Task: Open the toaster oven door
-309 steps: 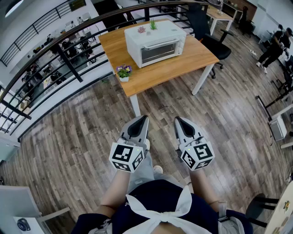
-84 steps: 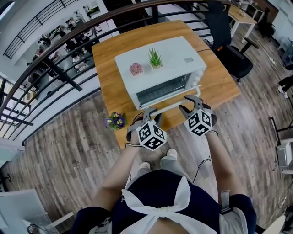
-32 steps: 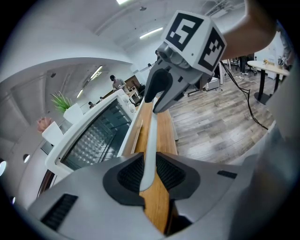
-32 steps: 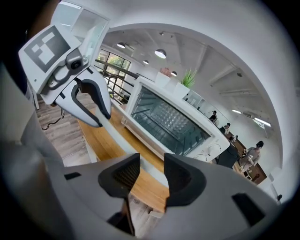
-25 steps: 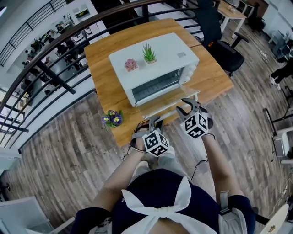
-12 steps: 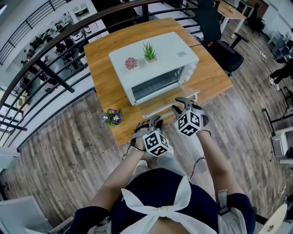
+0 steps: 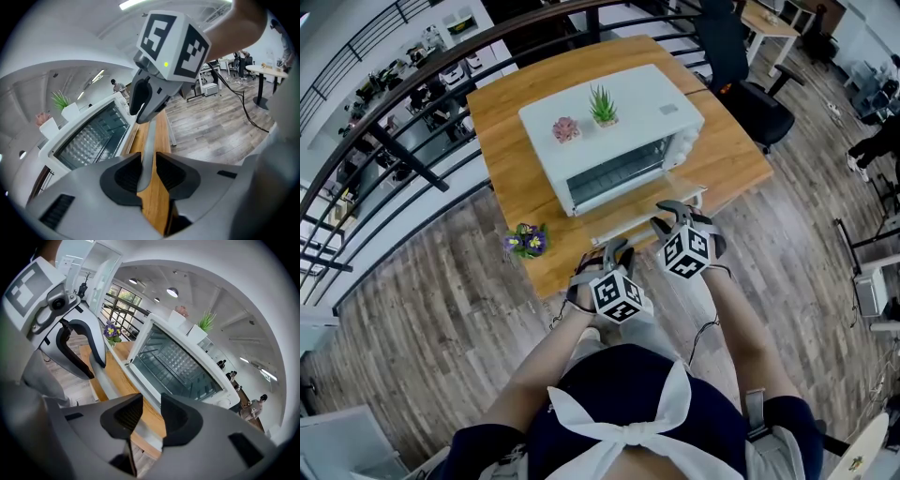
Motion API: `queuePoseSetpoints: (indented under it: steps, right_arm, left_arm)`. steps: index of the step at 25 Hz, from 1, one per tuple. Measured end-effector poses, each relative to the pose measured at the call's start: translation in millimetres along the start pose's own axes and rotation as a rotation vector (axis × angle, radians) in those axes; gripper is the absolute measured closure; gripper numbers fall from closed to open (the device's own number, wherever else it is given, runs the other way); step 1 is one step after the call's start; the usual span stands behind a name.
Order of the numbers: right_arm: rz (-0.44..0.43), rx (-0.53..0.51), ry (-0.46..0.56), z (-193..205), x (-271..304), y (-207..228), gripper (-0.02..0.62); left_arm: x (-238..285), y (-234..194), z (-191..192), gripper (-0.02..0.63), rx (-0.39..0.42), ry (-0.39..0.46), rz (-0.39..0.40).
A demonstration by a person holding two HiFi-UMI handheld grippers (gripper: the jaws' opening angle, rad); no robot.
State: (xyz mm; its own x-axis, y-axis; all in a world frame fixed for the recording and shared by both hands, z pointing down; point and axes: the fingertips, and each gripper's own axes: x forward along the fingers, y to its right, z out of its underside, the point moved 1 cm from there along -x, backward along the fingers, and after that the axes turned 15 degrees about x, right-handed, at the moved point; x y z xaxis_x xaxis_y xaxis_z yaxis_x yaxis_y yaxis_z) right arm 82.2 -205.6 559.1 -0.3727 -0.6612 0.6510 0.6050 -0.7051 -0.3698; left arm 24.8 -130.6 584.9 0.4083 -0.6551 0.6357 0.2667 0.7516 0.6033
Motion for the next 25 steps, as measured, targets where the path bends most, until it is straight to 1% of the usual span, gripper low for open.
queuePoseSetpoints:
  steps: [4, 10, 13, 19, 22, 25]
  right_arm:
    - [0.000, 0.009, 0.006, -1.1, -0.1, 1.0, 0.469]
    - [0.006, 0.021, 0.003, -0.8, 0.5, 0.9, 0.469]
    - [0.004, 0.020, -0.008, 2.9, 1.3, -1.0, 0.469]
    - [0.006, 0.017, -0.033, 10.1, 0.5, -5.9, 0.469]
    - [0.008, 0.019, -0.040, 11.4, 0.2, -7.6, 0.469]
    - [0.008, 0.022, -0.045, 13.1, 0.2, -8.9, 0.469]
  left_arm:
    - [-2.8, -3.6, -2.7, 0.514, -0.080, 0.024, 0.041]
    - [-13.7, -14.1, -3.7, 0.515, -0.203, 0.058, 0.070]
    - [-21.0, -19.1, -5.4, 0.518, -0.230, 0.079, 0.070]
    - [-37.5, -33.5, -10.5, 0.552, -0.300, 0.134, 0.075]
    - [-44.1, -44.0, -9.3, 0.565, -0.341, 0.160, 0.058]
    - [-47.8, -52.6, -5.3, 0.573, -0.372, 0.166, 0.038]
